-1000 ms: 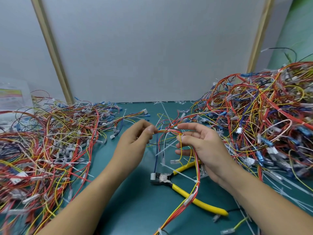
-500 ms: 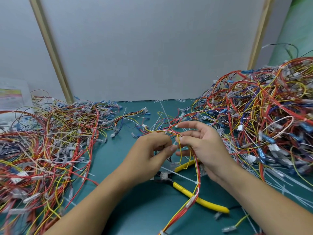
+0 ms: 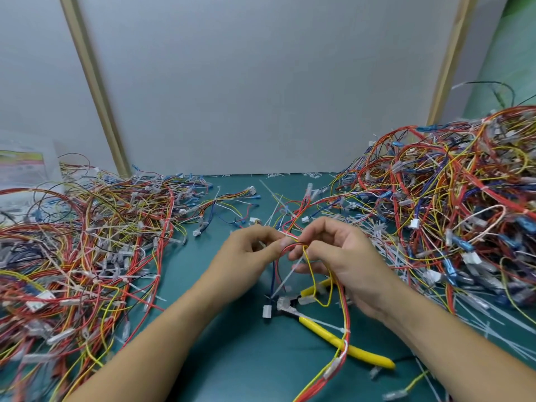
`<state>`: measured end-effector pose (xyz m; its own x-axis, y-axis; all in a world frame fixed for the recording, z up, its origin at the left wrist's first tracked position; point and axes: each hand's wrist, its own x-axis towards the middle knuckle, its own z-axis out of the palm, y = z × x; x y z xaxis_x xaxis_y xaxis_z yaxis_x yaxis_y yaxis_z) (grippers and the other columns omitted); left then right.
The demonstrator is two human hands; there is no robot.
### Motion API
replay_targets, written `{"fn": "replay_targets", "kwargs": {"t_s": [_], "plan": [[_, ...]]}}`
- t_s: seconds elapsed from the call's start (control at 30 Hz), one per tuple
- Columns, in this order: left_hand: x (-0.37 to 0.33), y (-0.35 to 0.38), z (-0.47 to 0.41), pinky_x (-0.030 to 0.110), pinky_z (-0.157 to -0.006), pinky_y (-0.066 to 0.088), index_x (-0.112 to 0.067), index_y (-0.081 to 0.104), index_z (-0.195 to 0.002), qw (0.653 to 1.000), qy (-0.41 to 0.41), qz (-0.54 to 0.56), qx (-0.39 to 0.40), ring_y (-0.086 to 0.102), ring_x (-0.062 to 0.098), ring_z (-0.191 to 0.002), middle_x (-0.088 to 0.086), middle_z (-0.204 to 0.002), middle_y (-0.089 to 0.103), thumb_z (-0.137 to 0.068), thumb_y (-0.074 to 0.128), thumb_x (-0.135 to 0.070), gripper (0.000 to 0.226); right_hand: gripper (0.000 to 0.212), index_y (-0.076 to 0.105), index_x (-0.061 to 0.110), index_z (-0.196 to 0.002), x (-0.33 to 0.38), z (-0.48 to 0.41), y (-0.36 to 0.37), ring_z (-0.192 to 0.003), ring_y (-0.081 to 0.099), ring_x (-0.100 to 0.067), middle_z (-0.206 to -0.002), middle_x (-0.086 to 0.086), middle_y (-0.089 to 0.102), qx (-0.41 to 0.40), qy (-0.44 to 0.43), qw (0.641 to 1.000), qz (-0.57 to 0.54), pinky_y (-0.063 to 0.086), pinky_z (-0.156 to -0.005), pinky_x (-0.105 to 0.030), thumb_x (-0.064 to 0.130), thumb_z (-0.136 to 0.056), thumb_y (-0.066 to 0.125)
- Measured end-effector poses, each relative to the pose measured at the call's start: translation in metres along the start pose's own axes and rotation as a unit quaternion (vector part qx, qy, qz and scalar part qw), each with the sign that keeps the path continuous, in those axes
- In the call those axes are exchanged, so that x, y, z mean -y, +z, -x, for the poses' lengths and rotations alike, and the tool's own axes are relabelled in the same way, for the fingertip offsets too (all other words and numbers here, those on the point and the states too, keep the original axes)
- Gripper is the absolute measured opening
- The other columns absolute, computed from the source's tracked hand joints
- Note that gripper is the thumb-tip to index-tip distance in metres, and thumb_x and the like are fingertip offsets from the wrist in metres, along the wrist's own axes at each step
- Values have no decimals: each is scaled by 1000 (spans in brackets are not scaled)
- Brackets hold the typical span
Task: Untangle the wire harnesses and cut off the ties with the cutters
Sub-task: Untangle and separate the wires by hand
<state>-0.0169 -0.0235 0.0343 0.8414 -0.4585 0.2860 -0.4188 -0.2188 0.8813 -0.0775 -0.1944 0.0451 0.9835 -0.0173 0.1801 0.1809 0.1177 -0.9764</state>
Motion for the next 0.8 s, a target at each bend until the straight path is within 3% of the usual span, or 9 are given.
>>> {"fn": "replay_targets", "kwargs": {"t_s": [0.07, 0.17, 0.23, 0.3, 0.4, 0.53, 0.67, 0.73, 0.8], "plan": [[-1, -2, 0, 21, -54, 28, -15, 73, -87, 1000, 1, 21, 2, 36, 11, -62, -10, -64, 55, -94, 66, -24, 14, 23, 62, 5, -81, 0, 0, 0, -78, 69, -23, -77, -16, 70, 3, 9, 1000, -3, 60, -62, -31, -16, -83, 52], [-3, 0, 3, 20, -59, 35, -18, 72, -85, 999, 39, -37, -9, 47, 10, -62, -7, -67, 65, -95, 66, -22, 12, 10, 66, 11, -71, 6, 0, -2, -75, 69, -24, -78, -14, 71, 11, 50, 999, -14, 59, -59, -36, 8, -72, 57], [-3, 2, 5, 19, -60, 40, -20, 71, -84, 995, 63, -80, -9, 54, 7, -61, -3, -67, 67, -95, 66, -21, 12, 9, 66, 12, -71, 7, -1, -2, -68, 67, -24, -74, -12, 67, -12, 67, 998, 0, 58, -54, -35, 16, -79, 62], [-4, 3, 8, 16, -58, 38, -20, 68, -81, 992, 83, -99, -4, 50, 3, -56, -4, -62, 63, -94, 68, -21, 13, 15, 65, 8, -78, 6, -2, -3, -58, 65, -21, -68, -7, 64, -35, 81, 995, 50, 56, -47, -32, 19, -89, 67], [-5, 2, 10, 9, -53, 32, -23, 64, -76, 982, 113, -153, 5, 45, 1, -51, -16, -56, 54, -92, 70, -24, 17, 19, 70, 7, -83, 5, -1, -2, -52, 62, -20, -64, -3, 65, -3, 97, 990, 100, 51, -40, -27, 25, -90, 69], [-11, 2, 12, 6, -52, 32, -23, 66, -80, 979, 139, -145, 47, 46, -3, -50, -20, -57, 55, -93, 70, -20, 13, 17, 72, 3, -82, 9, -2, -6, -50, 61, -17, -64, -7, 66, 5, 85, 989, 124, 49, -40, -26, 18, -90, 69], [-8, 0, 10, 18, -54, 34, -23, 62, -76, 967, 139, -206, 55, 45, 4, -56, -11, -59, 52, -97, 61, -31, 23, 16, 71, 8, -73, 13, -5, -11, -47, 57, -16, -58, -4, 61, -54, 82, 988, 115, 50, -40, -26, 10, -89, 67], [-7, 0, 11, 31, -56, 40, -25, 47, -70, 938, 178, -294, 48, 42, 8, -61, -9, -58, 44, -97, 55, -35, 30, 17, 71, 8, -73, 12, -5, -10, -46, 57, -16, -58, -4, 60, -43, 90, 989, 111, 49, -40, -26, 11, -89, 66], [-10, 2, 13, 35, -57, 42, -30, 31, -68, 911, 222, -344, 47, 37, 11, -64, -10, -58, 36, -96, 54, -32, 36, 16, 71, 8, -74, 11, -4, -9, -47, 56, -15, -59, -4, 61, -16, 93, 988, 119, 48, -40, -26, 11, -89, 66]]}}
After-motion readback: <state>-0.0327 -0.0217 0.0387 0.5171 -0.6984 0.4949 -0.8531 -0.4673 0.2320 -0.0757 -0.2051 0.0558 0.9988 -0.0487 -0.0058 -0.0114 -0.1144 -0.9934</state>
